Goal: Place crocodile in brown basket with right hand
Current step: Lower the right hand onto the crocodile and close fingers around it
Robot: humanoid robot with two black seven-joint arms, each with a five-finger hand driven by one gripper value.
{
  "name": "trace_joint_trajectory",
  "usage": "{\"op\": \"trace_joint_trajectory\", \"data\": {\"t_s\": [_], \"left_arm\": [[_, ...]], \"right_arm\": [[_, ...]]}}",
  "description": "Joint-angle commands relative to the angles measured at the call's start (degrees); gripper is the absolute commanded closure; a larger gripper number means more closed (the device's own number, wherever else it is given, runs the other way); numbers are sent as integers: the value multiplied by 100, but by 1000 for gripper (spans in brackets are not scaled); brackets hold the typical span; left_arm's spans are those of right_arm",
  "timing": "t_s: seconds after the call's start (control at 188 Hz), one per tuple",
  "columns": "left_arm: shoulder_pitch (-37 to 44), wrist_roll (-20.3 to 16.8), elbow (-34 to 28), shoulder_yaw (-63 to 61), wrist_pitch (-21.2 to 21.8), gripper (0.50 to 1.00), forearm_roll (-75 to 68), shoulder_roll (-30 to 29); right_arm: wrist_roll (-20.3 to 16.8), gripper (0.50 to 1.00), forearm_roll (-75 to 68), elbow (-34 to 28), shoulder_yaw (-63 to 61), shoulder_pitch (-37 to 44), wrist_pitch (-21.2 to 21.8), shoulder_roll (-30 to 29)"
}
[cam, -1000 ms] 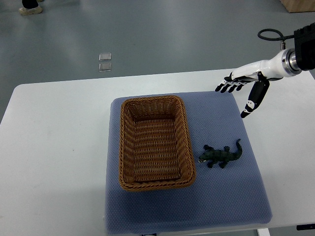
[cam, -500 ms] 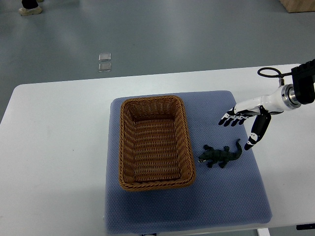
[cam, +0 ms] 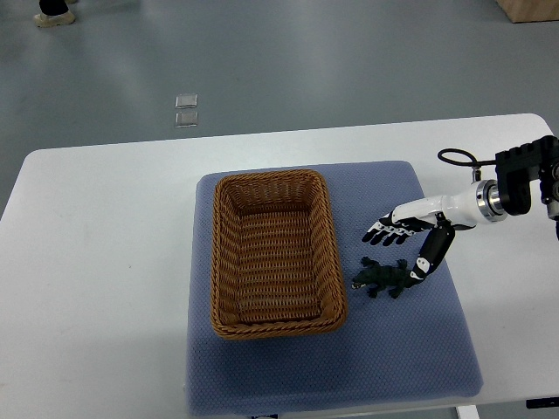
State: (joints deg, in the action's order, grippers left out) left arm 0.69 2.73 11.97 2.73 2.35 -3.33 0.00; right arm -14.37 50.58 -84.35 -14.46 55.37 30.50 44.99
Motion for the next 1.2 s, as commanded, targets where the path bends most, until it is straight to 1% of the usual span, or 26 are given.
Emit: {"op": "trace_joint_trajectory", "data": {"t_s": [0.0,0.271,0.436,0.484,0.553,0.649,0.862,1.128,1.197], "left_arm": [[1,0,-2,0,2,500,-1,0],[1,0,-2,0,2,500,-1,0],[1,0,-2,0,2,500,-1,0],[1,0,7,0,2,500,-1,0],[1,0,-2,0,2,500,-1,0],[10,0,-2,0,2,500,-1,0],[10,0,-2,0,2,500,8,0],[10,0,-2,0,2,500,-1,0],[10,0,-2,0,2,500,-1,0]], "right_arm": [[83,583,22,6,-4,-114,-176,-43],[197,595,374,24,-4,-413,-519,-87],[338,603,541,50,-4,-545,-853,-140],[391,613,637,59,-4,-598,-932,-148],[452,628,839,68,-12,-668,-994,-157],[575,634,980,68,-4,-756,-1108,-148],[839,636,1033,68,-12,-932,-1266,-139],[980,644,1165,68,-12,-1072,-1460,-148],[997,648,1165,68,-12,-1134,-1574,-148]]}}
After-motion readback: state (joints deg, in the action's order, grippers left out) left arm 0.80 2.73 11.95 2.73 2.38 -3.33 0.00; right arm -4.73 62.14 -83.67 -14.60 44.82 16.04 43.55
